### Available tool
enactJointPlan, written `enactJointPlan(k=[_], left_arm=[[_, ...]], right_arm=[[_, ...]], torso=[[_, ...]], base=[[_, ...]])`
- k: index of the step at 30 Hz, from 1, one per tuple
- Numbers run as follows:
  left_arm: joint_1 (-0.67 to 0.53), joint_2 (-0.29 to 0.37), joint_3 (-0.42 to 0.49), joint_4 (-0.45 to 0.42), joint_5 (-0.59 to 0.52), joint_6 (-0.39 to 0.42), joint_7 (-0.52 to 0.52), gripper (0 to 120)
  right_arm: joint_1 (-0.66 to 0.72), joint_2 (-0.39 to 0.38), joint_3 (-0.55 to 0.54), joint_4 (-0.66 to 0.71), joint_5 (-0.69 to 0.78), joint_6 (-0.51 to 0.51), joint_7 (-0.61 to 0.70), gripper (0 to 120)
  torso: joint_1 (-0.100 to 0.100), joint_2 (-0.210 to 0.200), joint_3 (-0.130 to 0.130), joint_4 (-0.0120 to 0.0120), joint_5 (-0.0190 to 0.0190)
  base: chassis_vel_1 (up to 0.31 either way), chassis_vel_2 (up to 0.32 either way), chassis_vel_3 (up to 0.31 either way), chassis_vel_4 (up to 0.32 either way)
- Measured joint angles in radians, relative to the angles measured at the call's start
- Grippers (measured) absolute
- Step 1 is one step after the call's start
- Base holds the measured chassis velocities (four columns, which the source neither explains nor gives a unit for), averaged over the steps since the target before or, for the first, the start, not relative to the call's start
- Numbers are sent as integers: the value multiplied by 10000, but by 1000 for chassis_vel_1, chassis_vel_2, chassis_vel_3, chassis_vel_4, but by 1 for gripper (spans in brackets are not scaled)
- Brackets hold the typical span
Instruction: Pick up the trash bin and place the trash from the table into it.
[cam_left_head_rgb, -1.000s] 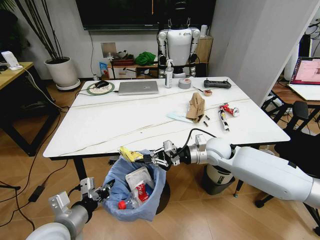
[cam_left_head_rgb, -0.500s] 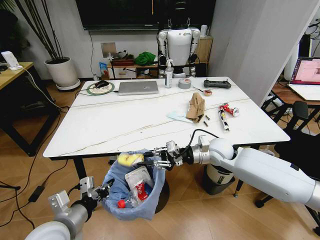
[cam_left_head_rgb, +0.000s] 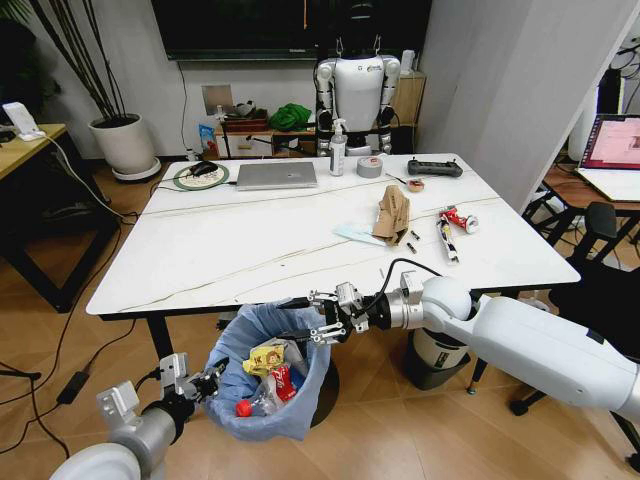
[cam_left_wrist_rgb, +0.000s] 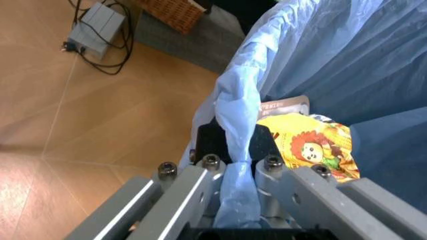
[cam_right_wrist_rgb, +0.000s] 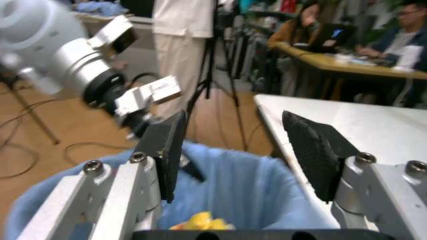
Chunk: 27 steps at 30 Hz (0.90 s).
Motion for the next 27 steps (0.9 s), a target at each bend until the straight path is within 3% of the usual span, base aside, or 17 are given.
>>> enactJointPlan(k=[12, 20, 27], left_arm=[[201, -54, -93, -122, 126, 2, 34, 0], [352, -97, -164, -233, 188, 5, 49, 0], [394, -70, -240, -284, 183, 5, 53, 0]], right_arm=[[-65, 216, 890, -1248, 177, -4, 3195, 97], [557, 641, 693, -2703, -196, -764, 4863, 100], [1126, 1144, 319, -4269, -435, -1448, 4906, 100]], torso=[[0, 0, 0, 0, 1], [0, 0, 0, 0, 1], [0, 0, 0, 1, 0]], base=[[0, 0, 0, 0], [0, 0, 0, 0], [0, 0, 0, 0]])
